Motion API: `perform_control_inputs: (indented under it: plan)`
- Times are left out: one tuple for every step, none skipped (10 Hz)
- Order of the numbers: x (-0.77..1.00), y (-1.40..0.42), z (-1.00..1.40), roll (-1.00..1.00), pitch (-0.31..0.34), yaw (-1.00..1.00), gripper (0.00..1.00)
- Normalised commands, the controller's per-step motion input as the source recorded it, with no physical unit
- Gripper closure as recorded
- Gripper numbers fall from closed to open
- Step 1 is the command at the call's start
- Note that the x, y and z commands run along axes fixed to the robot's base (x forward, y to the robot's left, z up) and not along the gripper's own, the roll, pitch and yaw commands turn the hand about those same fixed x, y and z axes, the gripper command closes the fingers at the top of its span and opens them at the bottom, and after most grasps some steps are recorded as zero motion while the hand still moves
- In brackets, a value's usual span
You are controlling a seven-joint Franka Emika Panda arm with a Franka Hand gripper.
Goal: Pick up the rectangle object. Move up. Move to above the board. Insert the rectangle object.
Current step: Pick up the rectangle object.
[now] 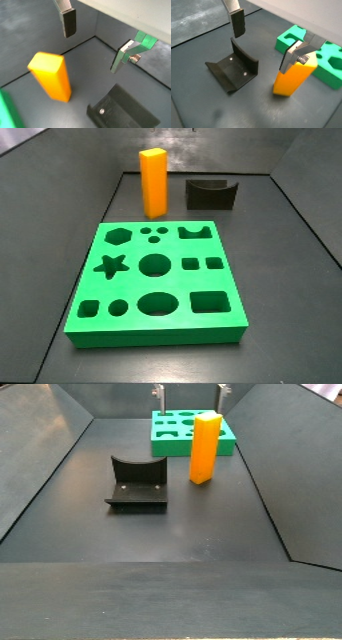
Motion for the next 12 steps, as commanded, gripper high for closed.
perform_control_inputs:
  plan:
    - [0.07,-0.52,-0.28,-0.08,0.0,0.43,0.0]
    - [0.11,-0.56,-0.22,-0.04,0.026,0.47,0.0]
    - [0.09,-0.51,-0.08,-0.05,0.061,0.51,0.0]
    - [-0.07,-0.56,0.0,0.0,0.027,0.5,0.0]
    - [-0.29,-0.53,0.0,0.09,-0.003,0.46,0.0]
    - [-0.22,-0.36,0.0,0.08,-0.059,0.3,0.0]
    - [-0.11,-0.23,0.0,0.16,0.0,0.3,0.0]
    - [-0.35,0.0,0.02,0.2,-0.034,0.31,0.0]
    - [-0.32,0.0,-0.05,0.16,-0.07,0.37,0.0]
    - [-0.16,0.0,-0.23,0.18,-0.06,0.3,0.0]
    - [-0.21,0.0,-0.25,0.21,-0.08,0.26,0.0]
    - [-0.15,0.0,-0.31,0.18,-0.081,0.21,0.0]
